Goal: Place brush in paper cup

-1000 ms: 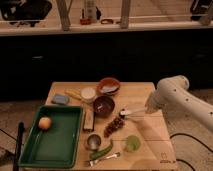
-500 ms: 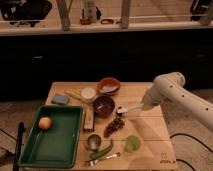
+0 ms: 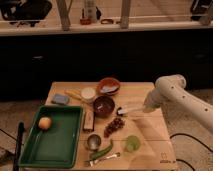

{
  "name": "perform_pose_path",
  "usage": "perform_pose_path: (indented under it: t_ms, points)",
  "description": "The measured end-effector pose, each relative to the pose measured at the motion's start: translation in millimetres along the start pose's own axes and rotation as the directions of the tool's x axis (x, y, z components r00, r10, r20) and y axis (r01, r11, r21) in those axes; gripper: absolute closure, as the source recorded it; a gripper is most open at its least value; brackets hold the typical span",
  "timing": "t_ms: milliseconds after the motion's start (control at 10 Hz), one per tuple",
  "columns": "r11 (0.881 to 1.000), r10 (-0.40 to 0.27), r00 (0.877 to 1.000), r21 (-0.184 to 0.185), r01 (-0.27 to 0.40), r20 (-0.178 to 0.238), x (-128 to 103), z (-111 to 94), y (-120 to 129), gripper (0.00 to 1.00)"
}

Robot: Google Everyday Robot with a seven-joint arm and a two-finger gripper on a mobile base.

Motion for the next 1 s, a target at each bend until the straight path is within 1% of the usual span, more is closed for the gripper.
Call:
perform_pose_path:
  t_ms: [100,800,1000]
  points:
    - [1.0,0.0,1.0,-0.004,0.0,-0.001,1,1,0,0.2]
    - [0.999,-0.02,1.0,-0.032,0.02,0.001,-4,9,2,0.2]
    - [0.999,-0.013,1.0,-0.039,0.013,0.001,-10,15,6,0.2]
